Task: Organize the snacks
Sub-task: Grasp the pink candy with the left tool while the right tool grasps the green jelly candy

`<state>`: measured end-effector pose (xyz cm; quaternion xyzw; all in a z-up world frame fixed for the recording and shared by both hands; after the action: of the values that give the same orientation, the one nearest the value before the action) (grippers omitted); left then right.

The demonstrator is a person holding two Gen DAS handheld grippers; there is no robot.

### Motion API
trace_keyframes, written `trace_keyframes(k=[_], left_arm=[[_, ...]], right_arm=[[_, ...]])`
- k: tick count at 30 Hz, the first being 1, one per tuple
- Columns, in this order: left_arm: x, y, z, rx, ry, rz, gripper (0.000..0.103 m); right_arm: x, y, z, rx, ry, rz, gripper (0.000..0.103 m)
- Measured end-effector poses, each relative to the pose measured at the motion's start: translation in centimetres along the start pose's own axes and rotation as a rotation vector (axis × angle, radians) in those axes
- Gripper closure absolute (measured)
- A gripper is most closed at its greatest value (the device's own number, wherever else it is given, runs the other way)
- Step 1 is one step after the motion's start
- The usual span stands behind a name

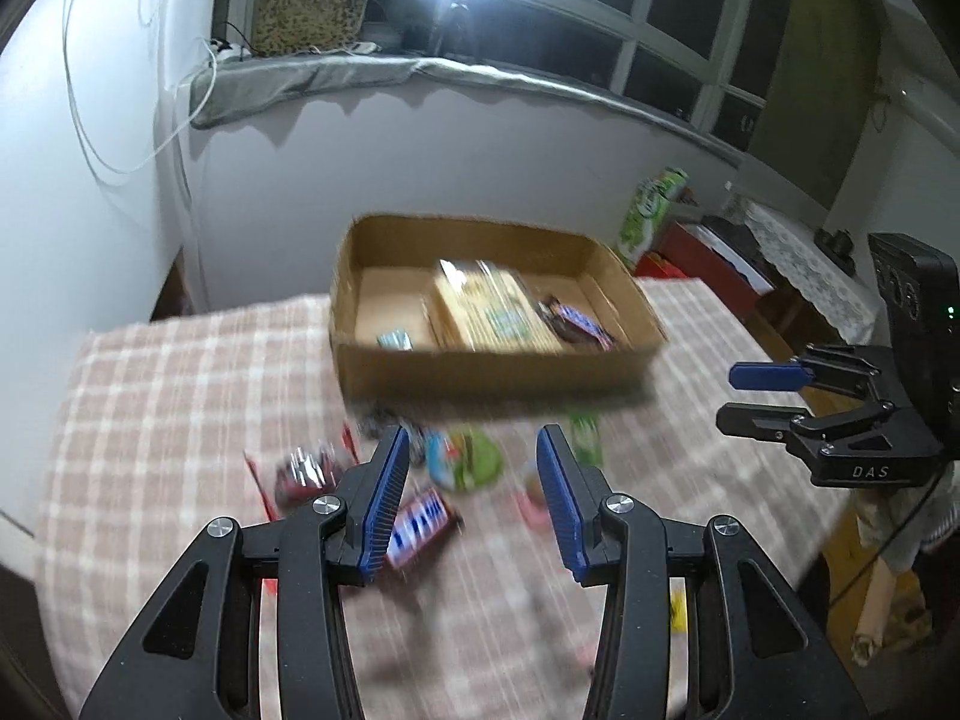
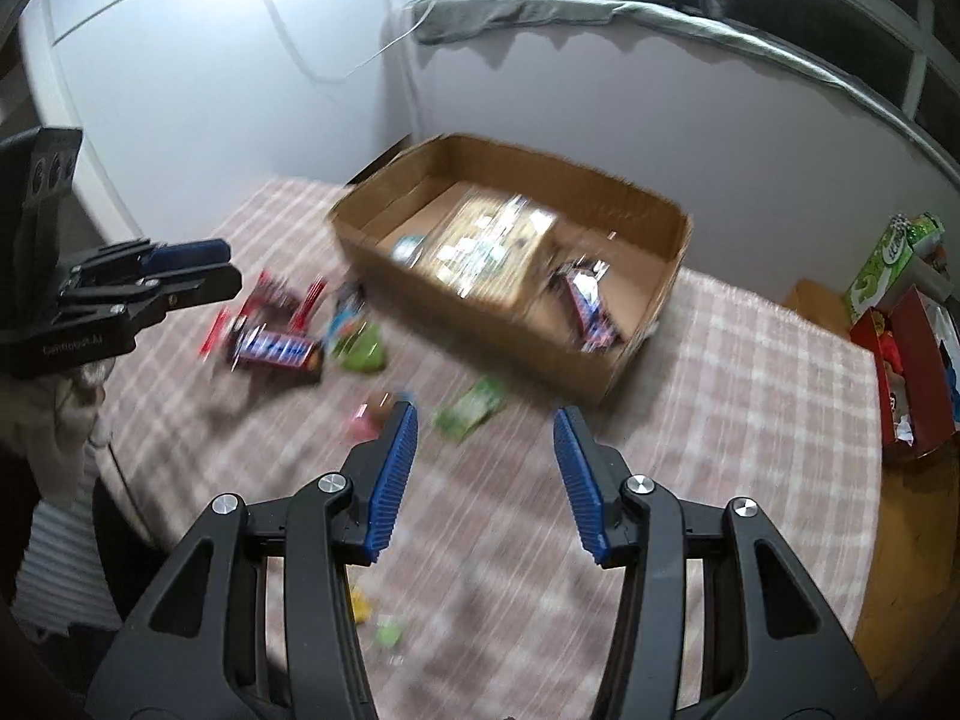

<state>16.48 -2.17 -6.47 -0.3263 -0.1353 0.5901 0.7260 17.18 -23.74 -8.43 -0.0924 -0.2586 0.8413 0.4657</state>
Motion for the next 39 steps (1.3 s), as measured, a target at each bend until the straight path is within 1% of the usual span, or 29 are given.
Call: trace_keyframes(k=[5,11,16,20,24,28,33,35,39], left_arm=[[-1.5,3.6,0.2,0.045,0.046,-0.023,0.060],[-4.2,7.5,-0.4,0.112,0.102,-0.068,0.060],[-6.1,9.9,-1.6,0.166,0.114,-0.121,0.060],[-7.5,10.7,-2.4,0.191,0.103,-0.188,0.060],[-8.1,11.0,-3.4,0.209,0.086,-0.230,0.060],[-8.1,11.3,-4.1,0.219,0.073,-0.239,0.060],[-8.1,11.3,-4.6,0.216,0.051,-0.262,0.061],[-8.2,11.2,-4.8,0.212,0.039,-0.280,0.063],[-8.4,11.1,-5.1,0.204,0.022,-0.299,0.069]], right_arm=[[1.6,3.7,-0.4,0.042,-0.030,0.013,0.053],[2.6,7.5,-1.2,0.083,-0.040,0.010,0.053],[3.0,9.9,-2.1,0.117,-0.040,0.007,0.053],[3.5,10.7,-2.6,0.133,-0.048,0.017,0.053],[3.8,11.2,-3.2,0.144,-0.041,0.026,0.053],[3.9,11.2,-3.8,0.155,-0.042,0.029,0.053],[4.1,10.8,-4.2,0.156,-0.018,0.050,0.053],[4.2,10.7,-4.4,0.159,-0.010,0.060,0.054],[4.3,10.5,-4.6,0.160,0.012,0.079,0.060]])
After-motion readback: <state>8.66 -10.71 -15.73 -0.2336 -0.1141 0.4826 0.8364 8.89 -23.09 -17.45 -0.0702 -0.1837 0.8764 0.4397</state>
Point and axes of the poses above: each gripper's, at about its wrist camera, not at the fingertips, and z roughly against the way its jaws point, x to its left, y to its underside, the point moved 3 cm from there along -z, roughly the way its jaws point, and after that the axes turned 5 degrees about x, right-handed, at the moved point
